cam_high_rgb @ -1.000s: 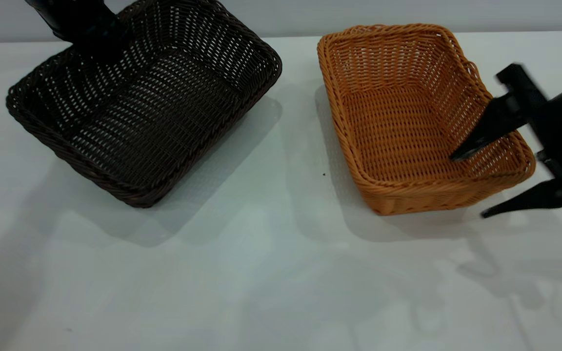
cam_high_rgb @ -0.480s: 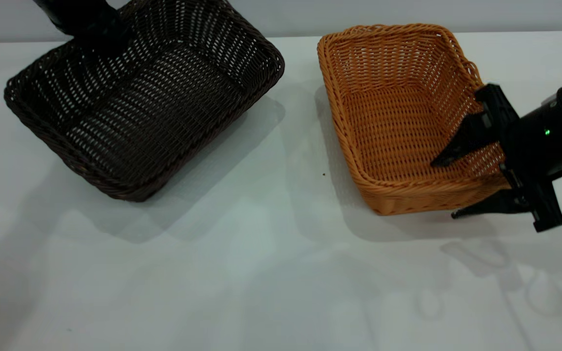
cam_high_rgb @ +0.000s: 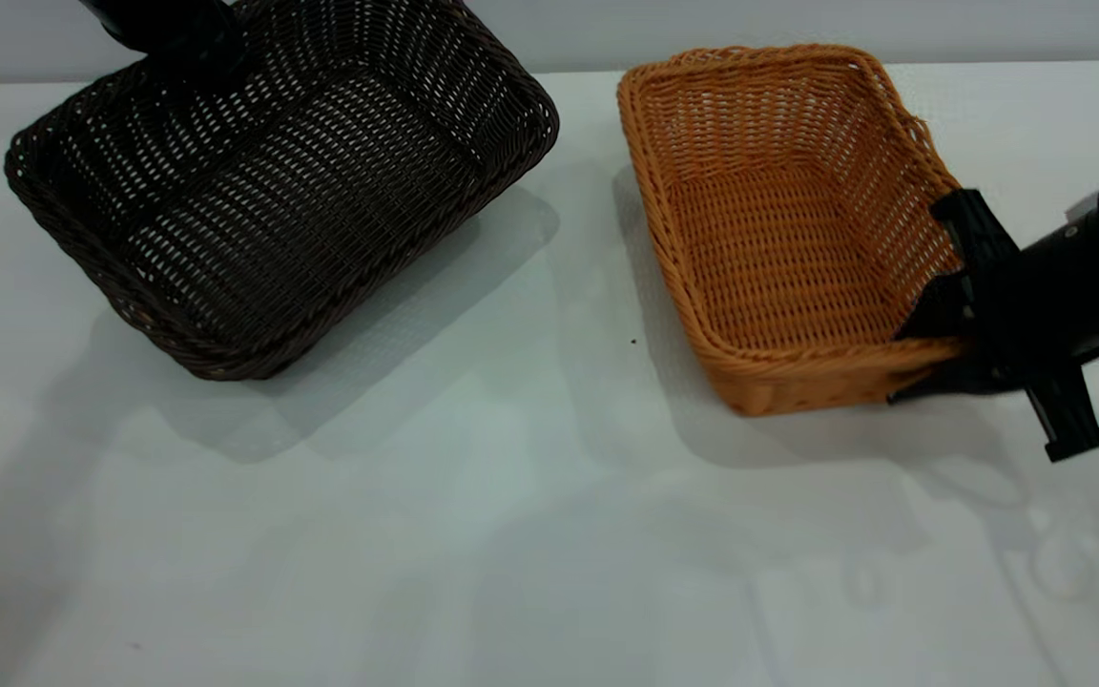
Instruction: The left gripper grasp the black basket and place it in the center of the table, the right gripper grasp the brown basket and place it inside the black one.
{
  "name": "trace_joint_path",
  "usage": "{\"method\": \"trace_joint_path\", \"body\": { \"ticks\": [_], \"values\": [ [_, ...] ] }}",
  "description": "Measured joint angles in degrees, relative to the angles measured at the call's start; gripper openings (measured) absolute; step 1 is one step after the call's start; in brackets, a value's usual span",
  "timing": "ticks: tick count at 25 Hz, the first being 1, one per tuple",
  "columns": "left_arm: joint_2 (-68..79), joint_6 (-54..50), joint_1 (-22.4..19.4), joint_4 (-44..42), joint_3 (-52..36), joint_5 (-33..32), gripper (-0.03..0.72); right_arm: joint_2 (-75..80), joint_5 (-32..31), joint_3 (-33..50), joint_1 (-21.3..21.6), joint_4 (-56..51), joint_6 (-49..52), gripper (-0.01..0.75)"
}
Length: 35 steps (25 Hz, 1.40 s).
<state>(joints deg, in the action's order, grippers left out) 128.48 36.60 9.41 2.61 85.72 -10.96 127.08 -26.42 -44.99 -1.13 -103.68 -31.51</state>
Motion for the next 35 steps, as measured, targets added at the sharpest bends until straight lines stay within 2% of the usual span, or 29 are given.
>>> {"method": "trace_joint_path", "body": {
  "ticks": [1,6,11,14,18,21,27,35],
  "values": [
    [0.0,0.9,0.0,0.0,0.0,0.1,0.078,0.1,0.2,-0.9,0.0,-0.2,-0.2,0.086],
    [0.0,5.9,0.0,0.3,0.0,0.8,0.078,0.2,1.0,-5.4,1.0,0.2,-2.2,0.082],
    [-0.2,13.4,0.4,0.7,0.1,-1.4,0.078,0.2,-2.4,-9.0,7.5,0.5,-6.6,0.082],
    [-0.6,18.9,1.8,0.9,0.2,-3.3,0.078,0.2,-8.1,-10.6,12.0,2.3,-9.9,0.082],
    [-1.0,22.9,6.6,0.4,0.6,-5.2,0.078,0.2,-18.2,-12.7,16.7,8.5,-11.4,0.082],
    [-1.0,23.5,11.0,0.6,0.6,-7.1,0.078,0.2,-22.7,-14.1,19.2,12.7,-11.7,0.082],
    [-1.0,23.5,18.3,1.1,0.6,-12.3,0.078,0.2,-25.0,-17.1,22.6,16.5,-11.4,0.082],
    [-0.8,24.1,22.6,4.8,0.5,-17.0,0.083,0.7,-26.2,-21.1,22.8,23.1,-7.7,0.082]
  ]
}}
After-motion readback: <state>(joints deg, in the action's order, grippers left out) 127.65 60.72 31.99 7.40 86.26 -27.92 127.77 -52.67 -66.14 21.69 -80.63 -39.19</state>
